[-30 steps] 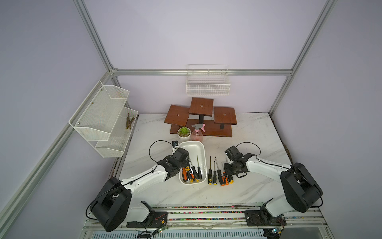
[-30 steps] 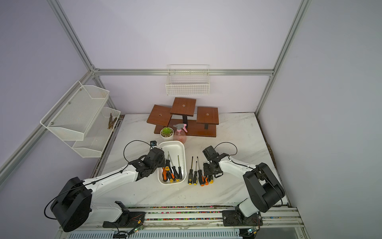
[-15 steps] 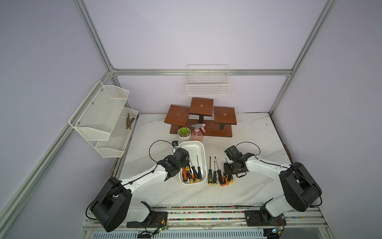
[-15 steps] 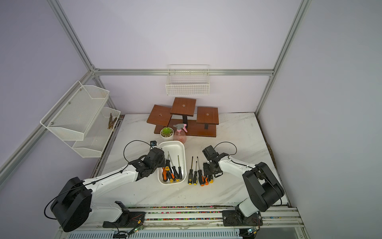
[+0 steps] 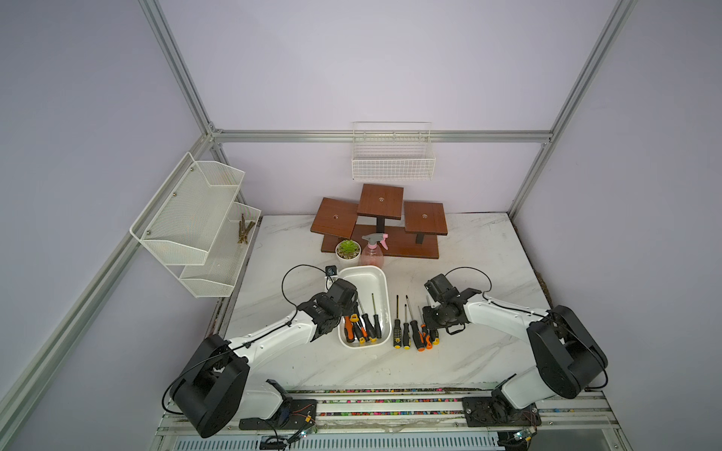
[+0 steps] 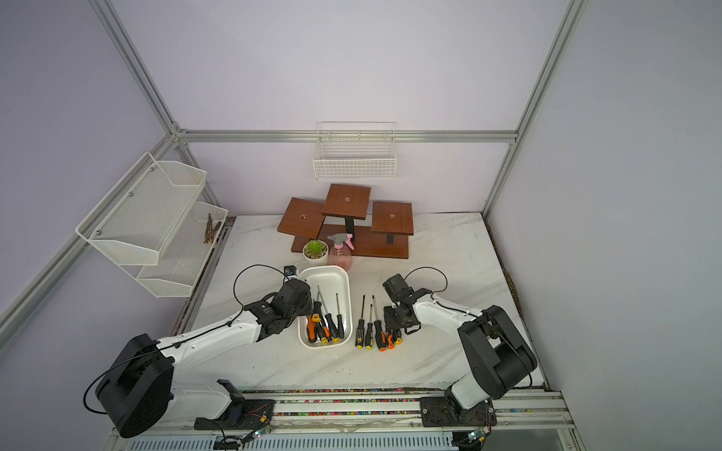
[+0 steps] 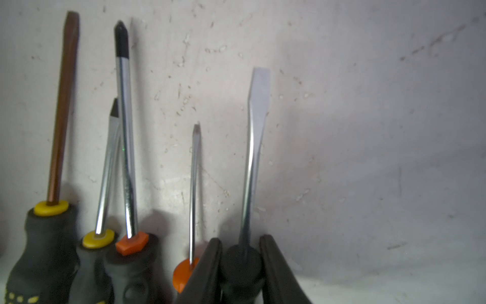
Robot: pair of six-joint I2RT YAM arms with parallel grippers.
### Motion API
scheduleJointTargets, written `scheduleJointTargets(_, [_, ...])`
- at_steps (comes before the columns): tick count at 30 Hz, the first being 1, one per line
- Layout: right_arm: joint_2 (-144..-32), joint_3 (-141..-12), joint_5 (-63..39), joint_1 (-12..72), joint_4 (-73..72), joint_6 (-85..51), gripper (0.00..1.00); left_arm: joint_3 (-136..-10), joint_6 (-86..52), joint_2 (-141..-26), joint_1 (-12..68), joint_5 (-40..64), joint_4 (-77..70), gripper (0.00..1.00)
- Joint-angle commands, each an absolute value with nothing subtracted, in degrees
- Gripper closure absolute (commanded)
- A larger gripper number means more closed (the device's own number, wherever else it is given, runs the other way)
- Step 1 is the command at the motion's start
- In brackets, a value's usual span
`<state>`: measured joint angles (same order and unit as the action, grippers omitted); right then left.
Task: Take out the screwdriver from the storage box
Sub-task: Place the screwdriver at the center of the board.
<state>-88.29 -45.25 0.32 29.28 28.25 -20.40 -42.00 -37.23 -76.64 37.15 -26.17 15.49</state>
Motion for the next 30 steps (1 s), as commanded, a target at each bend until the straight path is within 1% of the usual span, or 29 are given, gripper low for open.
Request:
scheduleJointTargets(1, [-89.8, -45.0, 0.0, 28.8, 27.7, -20.3, 0.69, -41.9, -36.5, -76.1, 36.8, -27.3, 12.5, 1.00])
scheduleJointTargets(9, [-89.3, -45.0, 0.0, 28.8, 27.7, -20.3, 0.67, -42.0, -36.5, -76.0, 36.8, -27.2, 12.5, 1.00])
scheduleJointTargets(12, [-88.8, -45.0, 0.0, 28.7, 27.6, -20.3, 0.64, -42.1, -36.4, -76.0, 36.8, -27.2, 12.6, 1.00])
scheduleJointTargets(15, [-88.7, -45.1, 0.0, 28.7, 27.7, -20.5, 0.63, -42.1, -36.4, -75.9, 36.8, -27.2, 12.7, 1.00])
scheduleJointTargets(17, [-88.7, -45.2, 0.0, 28.7, 27.8, -20.6, 0.60, -42.1, -36.4, -75.9, 36.8, -27.2, 12.9, 1.00])
scheduleJointTargets(21, [-85.4, -46.1, 0.0, 28.7, 28.6, -20.9, 0.57, -42.2, -36.2, -75.5, 36.8, -27.5, 13.4, 1.00])
scheduleJointTargets(30, [-76.7, -49.9, -1.1, 28.7, 32.7, -22.1, 0.55, -42.9, -35.9, -75.4, 36.8, -27.5, 14.0, 1.00])
